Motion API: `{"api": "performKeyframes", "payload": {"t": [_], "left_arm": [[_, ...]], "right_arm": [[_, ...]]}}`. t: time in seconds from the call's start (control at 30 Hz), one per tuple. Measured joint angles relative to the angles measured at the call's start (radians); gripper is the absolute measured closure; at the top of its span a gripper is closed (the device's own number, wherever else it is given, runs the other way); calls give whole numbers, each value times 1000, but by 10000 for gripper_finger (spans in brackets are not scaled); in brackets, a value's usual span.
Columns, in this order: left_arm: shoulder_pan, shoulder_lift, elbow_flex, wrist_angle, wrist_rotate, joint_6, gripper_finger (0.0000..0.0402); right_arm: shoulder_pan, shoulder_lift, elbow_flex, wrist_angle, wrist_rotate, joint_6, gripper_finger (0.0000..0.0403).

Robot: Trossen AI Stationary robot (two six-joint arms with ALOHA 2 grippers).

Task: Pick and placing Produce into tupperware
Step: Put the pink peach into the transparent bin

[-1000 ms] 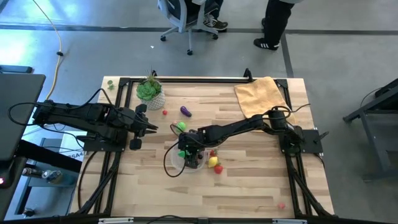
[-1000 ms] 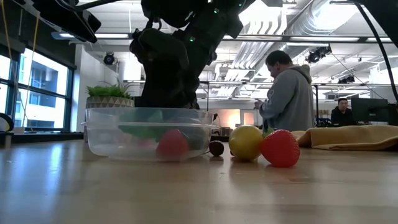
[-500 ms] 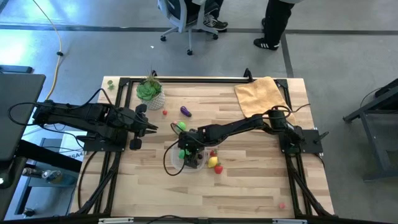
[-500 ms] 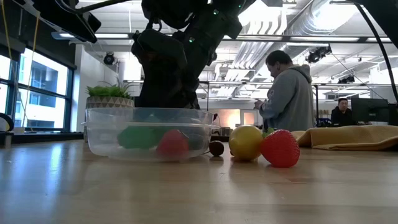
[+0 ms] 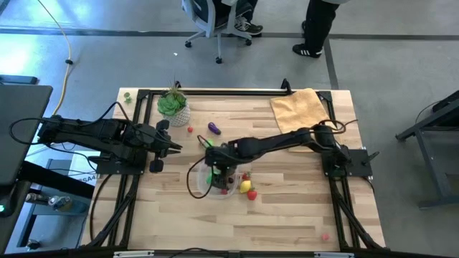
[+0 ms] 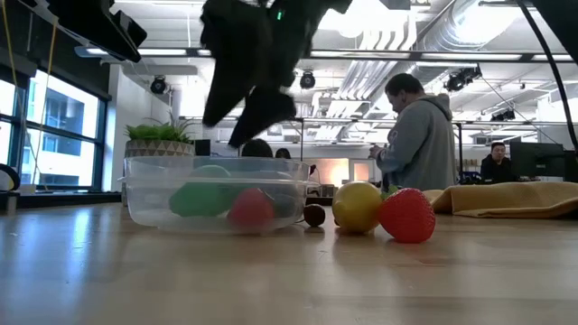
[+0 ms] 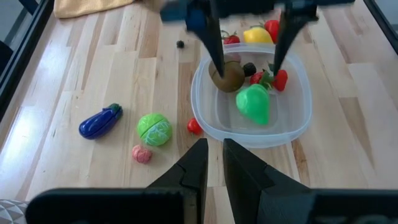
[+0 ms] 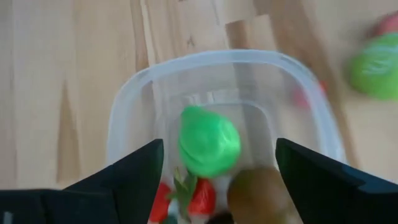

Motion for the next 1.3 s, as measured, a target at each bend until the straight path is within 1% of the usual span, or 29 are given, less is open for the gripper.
{"api": "performKeyframes", "payload": {"t": [0.23, 0.33, 0.43, 0.6, 0.73, 0.9, 1.1, 1.17, 1.3], "left_arm": [[0, 0, 0, 0, 0, 0, 362], [0, 0, 0, 0, 0, 0, 362], [0, 0, 0, 0, 0, 0, 362], [0, 0, 0, 0, 0, 0, 362], [0, 0, 0, 0, 0, 0, 362], [0, 0, 0, 0, 0, 0, 362], [0, 0, 0, 0, 0, 0, 362], [0, 0, 0, 0, 0, 0, 362], [0, 0, 0, 0, 0, 0, 362]], "right_arm": [[32, -70, 155, -298, 29, 100, 103], [64, -124, 171, -383, 73, 145, 105], [111, -175, 168, -476, 133, 226, 116], [219, -264, 110, -608, 170, 446, 139], [346, -330, 16, -696, 178, 718, 143], [542, -437, -164, -696, 107, 1107, 144], [771, -562, -396, -540, 39, 1568, 144], [830, -584, -464, -479, 38, 1681, 144], [923, -605, -578, -344, 26, 1847, 144]]}}
